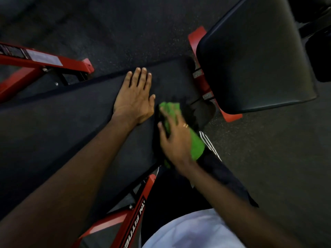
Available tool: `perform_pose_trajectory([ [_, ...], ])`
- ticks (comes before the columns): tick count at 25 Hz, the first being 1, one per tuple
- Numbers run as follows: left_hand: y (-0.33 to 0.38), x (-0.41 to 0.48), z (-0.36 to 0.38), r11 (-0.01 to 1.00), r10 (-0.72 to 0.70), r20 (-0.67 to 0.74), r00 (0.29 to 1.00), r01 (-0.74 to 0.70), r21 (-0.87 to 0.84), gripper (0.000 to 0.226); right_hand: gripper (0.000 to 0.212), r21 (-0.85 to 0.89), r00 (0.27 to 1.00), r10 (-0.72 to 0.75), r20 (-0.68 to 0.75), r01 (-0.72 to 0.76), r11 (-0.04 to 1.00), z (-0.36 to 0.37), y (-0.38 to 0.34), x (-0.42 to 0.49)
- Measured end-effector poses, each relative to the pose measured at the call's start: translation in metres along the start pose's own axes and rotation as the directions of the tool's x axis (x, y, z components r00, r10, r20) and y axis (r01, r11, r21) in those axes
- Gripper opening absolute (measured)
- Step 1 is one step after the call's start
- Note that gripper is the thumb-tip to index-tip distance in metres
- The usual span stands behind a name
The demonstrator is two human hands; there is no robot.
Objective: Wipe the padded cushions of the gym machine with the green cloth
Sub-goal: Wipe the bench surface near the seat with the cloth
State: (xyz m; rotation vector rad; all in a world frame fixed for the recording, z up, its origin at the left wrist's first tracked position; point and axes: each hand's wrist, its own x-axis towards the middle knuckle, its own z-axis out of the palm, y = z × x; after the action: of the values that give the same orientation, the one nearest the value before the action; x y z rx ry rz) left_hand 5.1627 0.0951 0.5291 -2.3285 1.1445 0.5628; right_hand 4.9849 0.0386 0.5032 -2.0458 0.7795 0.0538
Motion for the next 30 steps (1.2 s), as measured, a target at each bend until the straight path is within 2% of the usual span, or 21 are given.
perform_pose_trajectory([
  [2,-0.001,0.000,0.000,1.000,-0.006,-0.003,1.000,0.006,-0.007,0.071,0.050,0.039,0.992,-0.066,0.108,0.062,0.997,0.000,-0.021,-0.051],
  [4,-0.001,-0.001,0.000,1.000,-0.005,-0.007,1.000,0.005,-0.010,0.070,0.051,0.057,0.994,-0.075,0.086,0.070,0.996,0.003,-0.013,-0.051],
  [6,-0.001,-0.001,0.001,1.000,-0.008,-0.010,1.000,0.008,-0.009,0.071,0.048,0.048,1.000,0.024,-0.013,-0.024,0.999,0.006,0.013,-0.018],
  [8,0.000,-0.002,0.001,1.000,-0.010,-0.002,1.000,0.010,-0.004,0.071,0.050,0.018,0.976,0.198,-0.088,-0.197,0.980,0.007,0.039,0.025],
  [10,0.000,-0.002,0.001,1.000,-0.004,-0.008,1.000,0.004,-0.004,0.071,0.058,-0.001,0.943,0.322,-0.085,-0.323,0.946,0.007,0.053,0.056],
  [11,0.000,-0.001,0.001,1.000,-0.004,-0.013,1.000,0.004,-0.003,0.071,0.063,-0.006,0.941,0.332,-0.068,-0.333,0.943,0.004,0.053,0.064],
  [16,0.002,-0.001,-0.001,1.000,-0.016,-0.002,1.000,0.016,0.001,0.071,0.067,-0.158,0.989,0.071,0.127,-0.050,0.986,-0.005,0.033,0.038],
  [18,0.005,0.007,-0.003,0.999,0.005,-0.005,1.000,-0.005,-0.045,0.071,0.063,-0.165,0.990,0.082,0.114,-0.063,0.984,0.000,0.043,0.047],
  [21,0.009,0.034,-0.002,0.981,0.179,0.017,0.984,-0.177,-0.085,0.066,0.059,-0.138,0.988,0.149,0.037,-0.143,0.980,0.008,0.061,0.081],
  [22,0.011,0.041,0.001,0.978,0.197,0.013,0.980,-0.196,-0.070,0.065,0.058,-0.135,0.986,0.164,0.025,-0.159,0.978,0.010,0.065,0.089],
  [26,0.015,0.047,0.007,0.986,0.161,0.021,0.987,-0.160,-0.041,0.070,0.056,-0.061,0.958,0.280,-0.058,-0.283,0.957,0.012,0.064,0.094],
  [28,0.015,0.047,0.007,0.987,0.155,0.026,0.988,-0.154,-0.043,0.071,0.054,-0.110,0.968,0.239,-0.078,-0.246,0.963,0.012,0.053,0.071],
  [30,0.015,0.050,0.007,0.987,0.156,0.041,0.987,-0.154,-0.048,0.071,0.051,-0.146,0.990,0.139,-0.029,-0.142,0.979,0.012,0.050,0.046],
])
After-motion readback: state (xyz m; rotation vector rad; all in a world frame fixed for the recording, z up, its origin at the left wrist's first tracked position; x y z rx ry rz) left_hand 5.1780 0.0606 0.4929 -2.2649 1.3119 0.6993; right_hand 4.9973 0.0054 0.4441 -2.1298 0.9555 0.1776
